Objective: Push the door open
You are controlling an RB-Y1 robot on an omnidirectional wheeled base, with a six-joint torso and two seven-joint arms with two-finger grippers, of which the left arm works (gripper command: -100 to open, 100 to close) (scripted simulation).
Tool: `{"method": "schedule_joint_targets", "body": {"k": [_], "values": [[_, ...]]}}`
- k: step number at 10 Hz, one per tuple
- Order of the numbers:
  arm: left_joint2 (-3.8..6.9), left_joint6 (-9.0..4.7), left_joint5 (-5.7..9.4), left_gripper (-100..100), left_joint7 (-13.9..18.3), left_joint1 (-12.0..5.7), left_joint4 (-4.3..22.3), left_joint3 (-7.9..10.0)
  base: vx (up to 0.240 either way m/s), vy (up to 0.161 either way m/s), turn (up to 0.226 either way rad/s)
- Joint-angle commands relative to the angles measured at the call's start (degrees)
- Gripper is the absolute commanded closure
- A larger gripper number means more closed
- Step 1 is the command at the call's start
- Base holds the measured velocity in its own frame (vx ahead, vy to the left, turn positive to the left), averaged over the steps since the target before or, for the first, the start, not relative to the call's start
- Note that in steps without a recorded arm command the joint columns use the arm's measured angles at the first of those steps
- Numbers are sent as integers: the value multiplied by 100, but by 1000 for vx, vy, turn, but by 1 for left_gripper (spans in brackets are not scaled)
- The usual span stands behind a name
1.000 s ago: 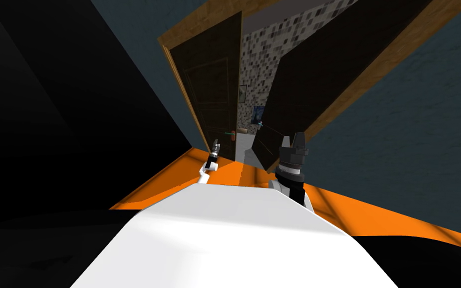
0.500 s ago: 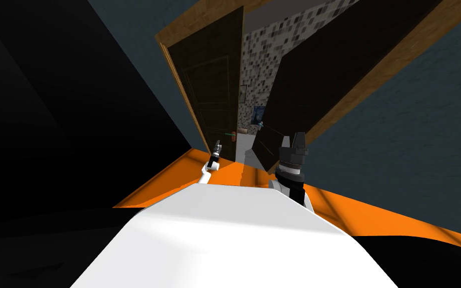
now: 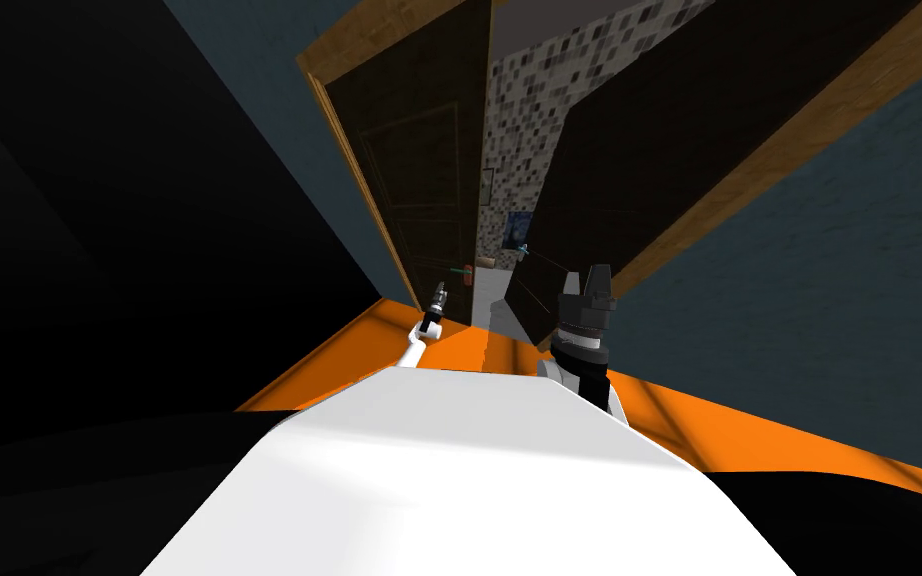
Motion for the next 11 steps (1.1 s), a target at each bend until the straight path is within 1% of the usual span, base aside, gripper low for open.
{"method": "schedule_joint_targets", "body": {"k": [1,4,5,7,11], "values": [[-14,0,-12,-100,10,-128,236,-6,55,18,-8],[-84,2,-45,-100,18,-424,765,-21,90,27,-19],[-84,2,-45,-100,18,-424,765,-21,60,22,-1],[-132,3,-66,-100,22,-611,1098,-30,57,35,-11],[-235,4,-102,-100,31,-939,1683,-47,97,31,-15]]}}
